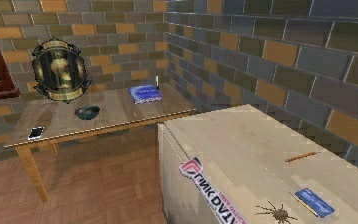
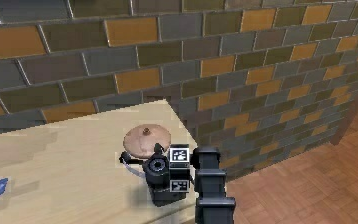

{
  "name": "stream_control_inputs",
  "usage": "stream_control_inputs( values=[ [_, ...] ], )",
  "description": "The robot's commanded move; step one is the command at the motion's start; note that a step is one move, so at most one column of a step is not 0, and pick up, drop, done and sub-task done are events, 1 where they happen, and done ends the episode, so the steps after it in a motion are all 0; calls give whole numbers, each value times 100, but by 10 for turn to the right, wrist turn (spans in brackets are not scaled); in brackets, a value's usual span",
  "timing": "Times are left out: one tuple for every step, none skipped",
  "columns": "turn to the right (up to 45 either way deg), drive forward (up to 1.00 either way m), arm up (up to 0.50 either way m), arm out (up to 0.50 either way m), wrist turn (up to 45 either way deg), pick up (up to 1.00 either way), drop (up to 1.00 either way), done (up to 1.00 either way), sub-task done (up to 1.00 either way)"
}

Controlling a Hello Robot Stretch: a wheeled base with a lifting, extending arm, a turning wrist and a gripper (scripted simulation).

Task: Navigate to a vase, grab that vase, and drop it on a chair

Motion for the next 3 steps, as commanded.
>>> stream_control_inputs(
  values=[
    [0, 0, 10, 0, 0, 0, 0, 0, 0],
    [0, 0, 2, 0, 0, 0, 0, 0, 0],
    [0, 0, 0, 0, -450, 0, 0, 0, 0]
  ],
)
